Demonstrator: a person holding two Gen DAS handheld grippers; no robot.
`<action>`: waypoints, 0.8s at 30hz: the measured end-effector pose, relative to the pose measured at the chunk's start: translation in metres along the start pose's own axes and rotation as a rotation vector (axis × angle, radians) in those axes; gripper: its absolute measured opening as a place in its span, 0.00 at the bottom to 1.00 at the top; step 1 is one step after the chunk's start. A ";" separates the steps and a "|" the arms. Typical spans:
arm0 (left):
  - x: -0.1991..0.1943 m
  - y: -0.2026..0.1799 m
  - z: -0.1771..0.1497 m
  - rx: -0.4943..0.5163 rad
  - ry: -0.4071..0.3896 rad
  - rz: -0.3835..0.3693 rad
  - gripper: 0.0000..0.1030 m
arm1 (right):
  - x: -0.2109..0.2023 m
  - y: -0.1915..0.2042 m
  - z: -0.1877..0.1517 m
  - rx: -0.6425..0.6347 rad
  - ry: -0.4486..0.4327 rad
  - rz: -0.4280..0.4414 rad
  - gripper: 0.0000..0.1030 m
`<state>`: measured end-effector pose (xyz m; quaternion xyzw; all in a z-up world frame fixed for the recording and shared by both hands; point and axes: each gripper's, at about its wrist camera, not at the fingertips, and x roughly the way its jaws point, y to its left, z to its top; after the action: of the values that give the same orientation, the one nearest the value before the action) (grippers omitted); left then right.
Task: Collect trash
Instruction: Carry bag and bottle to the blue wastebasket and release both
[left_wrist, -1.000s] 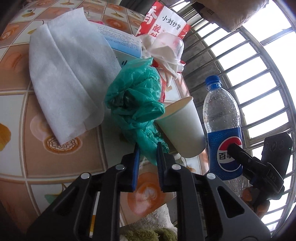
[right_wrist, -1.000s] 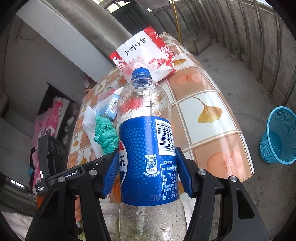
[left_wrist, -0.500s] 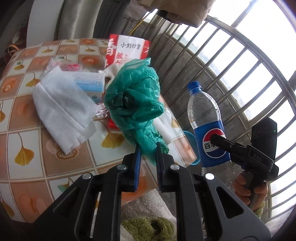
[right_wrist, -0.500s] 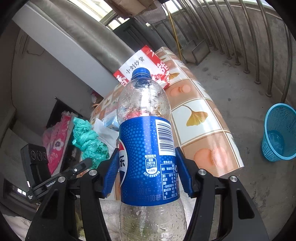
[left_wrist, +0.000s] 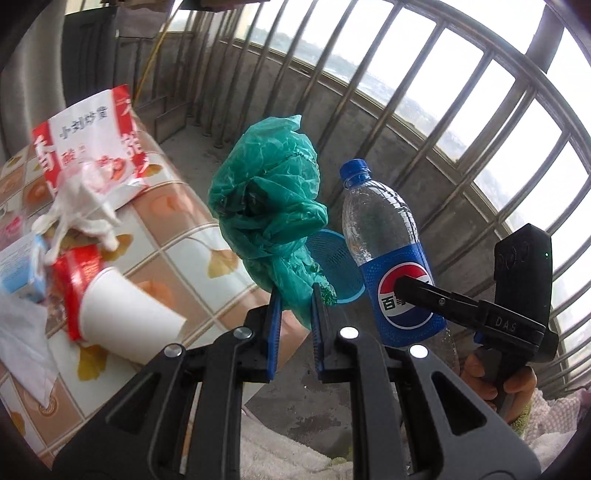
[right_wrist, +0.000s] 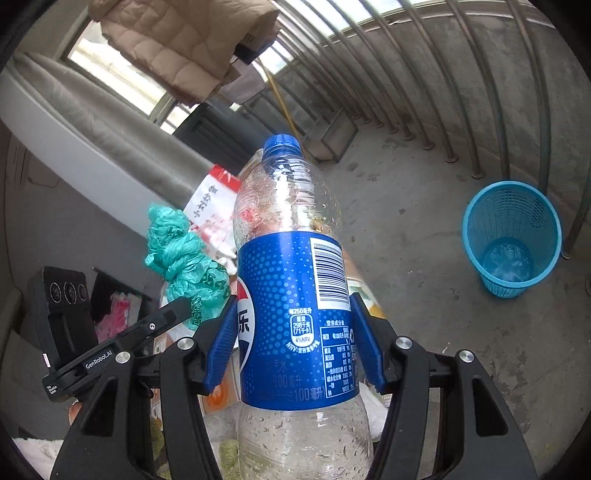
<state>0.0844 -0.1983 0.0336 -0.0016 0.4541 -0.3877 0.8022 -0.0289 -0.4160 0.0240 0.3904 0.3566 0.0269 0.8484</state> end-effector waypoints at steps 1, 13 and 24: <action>0.011 -0.007 0.005 0.020 0.018 -0.009 0.12 | -0.004 -0.010 0.001 0.027 -0.012 -0.011 0.56; 0.181 -0.084 0.043 0.175 0.328 -0.030 0.13 | 0.003 -0.165 0.003 0.501 -0.073 -0.014 0.57; 0.350 -0.118 0.060 0.229 0.514 0.006 0.20 | 0.076 -0.313 -0.003 0.981 -0.055 0.101 0.64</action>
<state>0.1552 -0.5198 -0.1442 0.1888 0.5960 -0.4216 0.6568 -0.0470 -0.6064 -0.2351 0.7612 0.2854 -0.1135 0.5712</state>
